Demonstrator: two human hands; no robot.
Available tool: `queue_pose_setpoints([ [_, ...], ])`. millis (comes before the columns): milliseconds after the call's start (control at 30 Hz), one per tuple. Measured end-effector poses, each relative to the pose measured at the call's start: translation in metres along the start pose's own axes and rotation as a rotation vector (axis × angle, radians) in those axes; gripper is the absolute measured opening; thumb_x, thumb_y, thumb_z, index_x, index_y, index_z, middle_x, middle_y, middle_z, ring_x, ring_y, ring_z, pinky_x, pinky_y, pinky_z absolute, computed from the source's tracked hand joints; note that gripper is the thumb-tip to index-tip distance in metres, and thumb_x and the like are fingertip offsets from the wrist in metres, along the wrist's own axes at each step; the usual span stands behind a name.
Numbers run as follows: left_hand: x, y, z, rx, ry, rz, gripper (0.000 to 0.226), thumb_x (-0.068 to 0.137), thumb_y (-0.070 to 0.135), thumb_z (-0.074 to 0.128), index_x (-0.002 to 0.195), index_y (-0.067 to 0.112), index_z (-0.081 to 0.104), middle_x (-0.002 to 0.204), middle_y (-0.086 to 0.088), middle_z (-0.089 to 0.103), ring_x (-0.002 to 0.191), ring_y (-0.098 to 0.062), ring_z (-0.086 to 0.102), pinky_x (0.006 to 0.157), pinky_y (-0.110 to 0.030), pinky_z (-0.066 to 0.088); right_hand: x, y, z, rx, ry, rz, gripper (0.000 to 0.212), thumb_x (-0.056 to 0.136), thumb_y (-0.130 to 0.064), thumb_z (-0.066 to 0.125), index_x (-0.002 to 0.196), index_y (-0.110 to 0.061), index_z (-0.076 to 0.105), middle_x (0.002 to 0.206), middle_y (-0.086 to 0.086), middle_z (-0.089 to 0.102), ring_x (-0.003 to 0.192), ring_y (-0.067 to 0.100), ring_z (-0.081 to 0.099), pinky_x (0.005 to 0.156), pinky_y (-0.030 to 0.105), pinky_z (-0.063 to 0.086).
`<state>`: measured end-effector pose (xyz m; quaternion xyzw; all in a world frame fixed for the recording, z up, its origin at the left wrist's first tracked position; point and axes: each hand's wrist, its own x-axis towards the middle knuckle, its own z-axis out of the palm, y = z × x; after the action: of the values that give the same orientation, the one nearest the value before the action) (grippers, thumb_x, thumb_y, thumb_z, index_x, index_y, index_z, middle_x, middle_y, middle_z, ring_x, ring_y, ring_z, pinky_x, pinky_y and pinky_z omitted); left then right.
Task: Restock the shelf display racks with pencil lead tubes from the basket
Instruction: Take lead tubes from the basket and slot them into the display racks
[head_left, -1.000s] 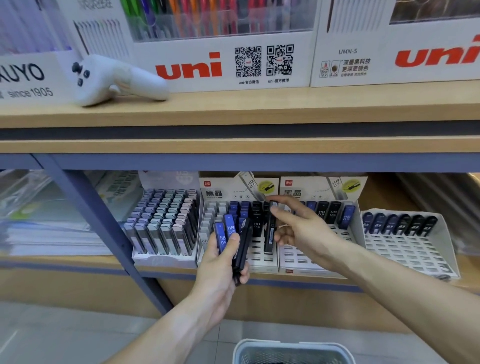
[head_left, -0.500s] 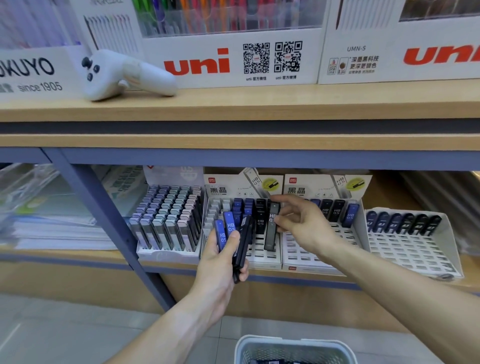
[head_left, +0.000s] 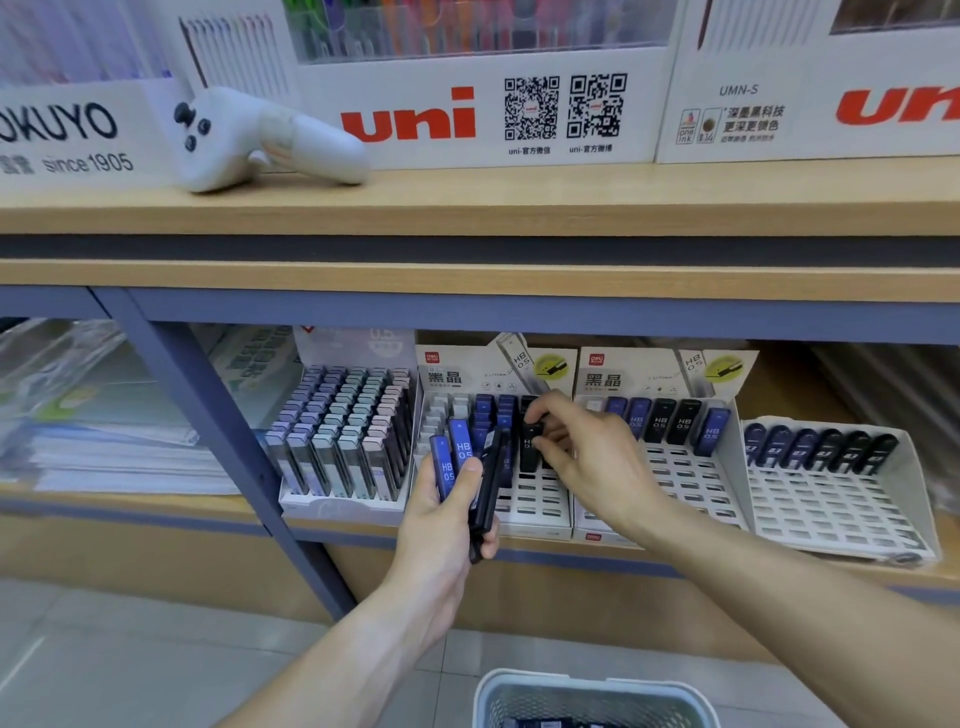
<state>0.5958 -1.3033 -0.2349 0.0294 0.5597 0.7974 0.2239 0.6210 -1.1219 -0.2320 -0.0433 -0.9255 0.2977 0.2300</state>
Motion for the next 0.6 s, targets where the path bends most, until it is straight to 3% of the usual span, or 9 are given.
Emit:
queue_pose_setpoints([
  [200, 0.001, -0.001, -0.003, 0.004, -0.001, -0.008, 0.018, 0.104, 0.023, 0.057, 0.122, 0.024, 0.060, 0.076, -0.006, 0.059, 0.052, -0.017, 0.044, 0.046, -0.029, 0.037, -0.002, 0.002, 0.006, -0.030, -0.037, -0.015, 0.029, 0.093, -0.013, 0.070, 0.113, -0.031, 0.059, 0.092, -0.009, 0.070, 0.084, 0.008, 0.068, 0.080, 0.036, 0.059],
  [333, 0.003, -0.003, -0.002, 0.011, -0.006, -0.004, 0.017, 0.104, 0.024, 0.057, 0.120, 0.025, 0.061, 0.072, -0.004, 0.057, 0.053, -0.018, 0.044, 0.046, -0.030, 0.036, -0.001, 0.004, 0.010, -0.105, -0.016, -0.035, 0.027, 0.091, -0.012, 0.070, 0.115, -0.024, 0.067, 0.105, -0.006, 0.066, 0.086, 0.012, 0.065, 0.079, 0.038, 0.057],
  [467, 0.004, -0.005, 0.000, 0.027, -0.013, 0.002, 0.018, 0.103, 0.025, 0.059, 0.120, 0.026, 0.062, 0.071, -0.004, 0.055, 0.054, -0.019, 0.045, 0.047, -0.030, 0.036, 0.000, -0.005, 0.008, -0.122, 0.040, 0.017, 0.025, 0.094, -0.014, 0.067, 0.117, -0.022, 0.070, 0.108, -0.008, 0.059, 0.084, 0.009, 0.060, 0.080, 0.027, 0.052],
  [533, 0.004, -0.006, 0.001, 0.034, -0.021, 0.007, 0.018, 0.103, 0.025, 0.060, 0.120, 0.028, 0.062, 0.071, -0.004, 0.056, 0.055, -0.019, 0.046, 0.047, -0.030, 0.036, -0.003, -0.016, 0.003, 0.060, 0.070, 0.161, 0.016, 0.096, -0.019, 0.066, 0.111, -0.025, 0.071, 0.096, -0.010, 0.064, 0.075, 0.006, 0.062, 0.073, 0.024, 0.053],
  [600, 0.003, -0.007, 0.003, 0.050, -0.035, 0.014, 0.019, 0.103, 0.025, 0.059, 0.122, 0.028, 0.062, 0.071, -0.003, 0.058, 0.055, -0.019, 0.047, 0.046, -0.030, 0.036, -0.005, -0.028, -0.002, 0.461, 0.000, 0.407, 0.011, 0.097, -0.022, 0.067, 0.107, -0.022, 0.071, 0.088, -0.001, 0.072, 0.070, 0.011, 0.068, 0.067, 0.029, 0.058],
])
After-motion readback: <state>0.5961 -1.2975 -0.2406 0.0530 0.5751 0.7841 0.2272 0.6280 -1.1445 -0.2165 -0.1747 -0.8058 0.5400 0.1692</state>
